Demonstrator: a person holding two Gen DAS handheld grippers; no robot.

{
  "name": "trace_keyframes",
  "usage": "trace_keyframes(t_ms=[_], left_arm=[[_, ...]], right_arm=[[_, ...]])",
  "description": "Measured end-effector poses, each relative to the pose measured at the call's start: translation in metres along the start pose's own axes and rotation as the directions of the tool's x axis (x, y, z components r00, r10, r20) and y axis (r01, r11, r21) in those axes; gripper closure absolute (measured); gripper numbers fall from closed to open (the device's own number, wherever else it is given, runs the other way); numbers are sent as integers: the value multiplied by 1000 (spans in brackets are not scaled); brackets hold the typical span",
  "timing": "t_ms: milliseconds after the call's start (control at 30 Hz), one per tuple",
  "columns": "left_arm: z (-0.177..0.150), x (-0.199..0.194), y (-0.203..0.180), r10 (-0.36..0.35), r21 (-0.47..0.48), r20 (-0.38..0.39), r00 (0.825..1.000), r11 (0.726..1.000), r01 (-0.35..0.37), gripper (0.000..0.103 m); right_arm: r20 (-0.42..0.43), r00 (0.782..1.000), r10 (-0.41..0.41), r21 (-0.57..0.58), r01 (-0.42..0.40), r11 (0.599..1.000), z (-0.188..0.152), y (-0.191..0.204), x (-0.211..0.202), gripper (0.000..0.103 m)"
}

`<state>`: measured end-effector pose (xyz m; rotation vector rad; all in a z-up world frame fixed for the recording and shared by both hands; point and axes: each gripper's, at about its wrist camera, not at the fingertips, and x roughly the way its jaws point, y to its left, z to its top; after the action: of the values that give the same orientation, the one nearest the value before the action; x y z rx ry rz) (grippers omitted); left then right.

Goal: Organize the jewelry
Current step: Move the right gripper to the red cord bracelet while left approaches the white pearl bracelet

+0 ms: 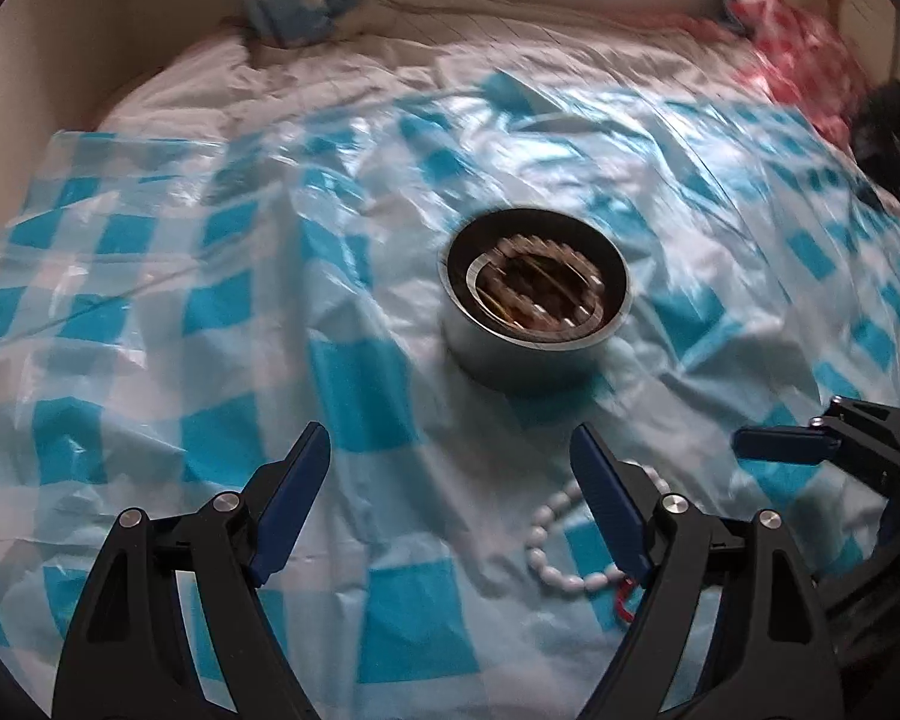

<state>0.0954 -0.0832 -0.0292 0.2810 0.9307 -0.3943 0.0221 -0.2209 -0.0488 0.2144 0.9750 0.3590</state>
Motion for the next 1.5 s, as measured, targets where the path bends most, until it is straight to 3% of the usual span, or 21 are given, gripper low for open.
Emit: trace_keyframes(t_ms=[67, 133, 200, 333, 500, 600, 700, 733, 767, 800, 833, 867, 1000, 1033, 1133, 1200, 1233, 1267, 1300, 1367, 1500], left_arm=[[-2, 4, -8, -7, 24, -15, 1000, 1000, 7, 25], [-6, 8, -18, -18, 57, -35, 999, 998, 20, 25], [-10, 13, -25, -15, 91, -61, 998, 996, 21, 25], [-17, 17, -33, 14, 148, -91, 996, 989, -1, 25], [-19, 21, -36, -5, 148, -94, 996, 989, 19, 25], [-25, 29, -41, -9, 166, -117, 993, 986, 29, 25], [-29, 29, -46, -82, 160, -144, 986, 982, 105, 57], [-30, 27, -47, -121, 156, -159, 980, 977, 146, 76], [-30, 24, -48, -139, 159, -164, 977, 973, 165, 87], [-32, 22, -49, -164, 163, -168, 972, 968, 191, 89], [-33, 20, -48, -188, 157, -172, 967, 964, 215, 91], [-34, 18, -47, -197, 152, -171, 965, 963, 223, 91], [-34, 14, -36, -193, 111, -148, 970, 971, 210, 90], [-33, 15, -34, -186, 100, -144, 972, 974, 201, 87], [-33, 20, -33, -170, 87, -143, 975, 979, 184, 68], [-33, 24, -37, -167, 108, -149, 975, 977, 184, 68], [-34, 23, -41, -163, 123, -149, 975, 976, 182, 69], [-35, 22, -44, -179, 134, -161, 971, 970, 201, 86], [-35, 21, -46, -192, 133, -170, 967, 967, 216, 95], [-34, 17, -48, -209, 129, -165, 964, 964, 231, 96], [-27, 1, -41, -260, 77, -113, 959, 960, 270, 96]], right_arm=[[-29, 999, -25, -49, 23, 999, -4, 11, 6, 31], [-60, 989, -133, -118, 125, 985, -9, 20, 16, 31], [-89, 966, -243, -171, 226, 959, -15, 20, 23, 30], [-57, 929, -365, -135, 355, 925, -23, 4, 3, 29], [-21, 966, -259, -71, 257, 964, -21, -3, -10, 29], [-55, 975, -217, -86, 212, 974, -17, 4, 8, 31], [-76, 974, -211, -96, 204, 974, -21, 7, 12, 61], [-81, 975, -208, -95, 201, 975, -21, 6, 12, 74], [-85, 976, -199, -90, 191, 977, -22, 6, 11, 80], [-86, 978, -189, -84, 182, 980, -22, 6, 9, 83], [-86, 981, -173, -79, 166, 983, -23, 6, 8, 92], [-87, 984, -157, -73, 151, 986, -24, 6, 6, 93], [-66, 981, -182, -61, 179, 982, -23, 6, 3, 88], [-71, 981, -183, -52, 180, 982, -24, 3, 3, 82], [-85, 978, -189, -51, 185, 981, -25, 2, 7, 82], [-91, 976, -197, -71, 191, 979, -25, 4, 10, 82], [-93, 979, -184, -78, 177, 981, -26, 6, 10, 88], [-95, 980, -173, -82, 166, 983, -26, 7, 10, 94], [-94, 983, -159, -83, 152, 985, -25, 8, 10, 94], [-85, 988, -127, -60, 122, 991, -25, 6, 7, 95], [-8, 1000, 20, 53, -20, 998, -19, -10, -12, 95]])
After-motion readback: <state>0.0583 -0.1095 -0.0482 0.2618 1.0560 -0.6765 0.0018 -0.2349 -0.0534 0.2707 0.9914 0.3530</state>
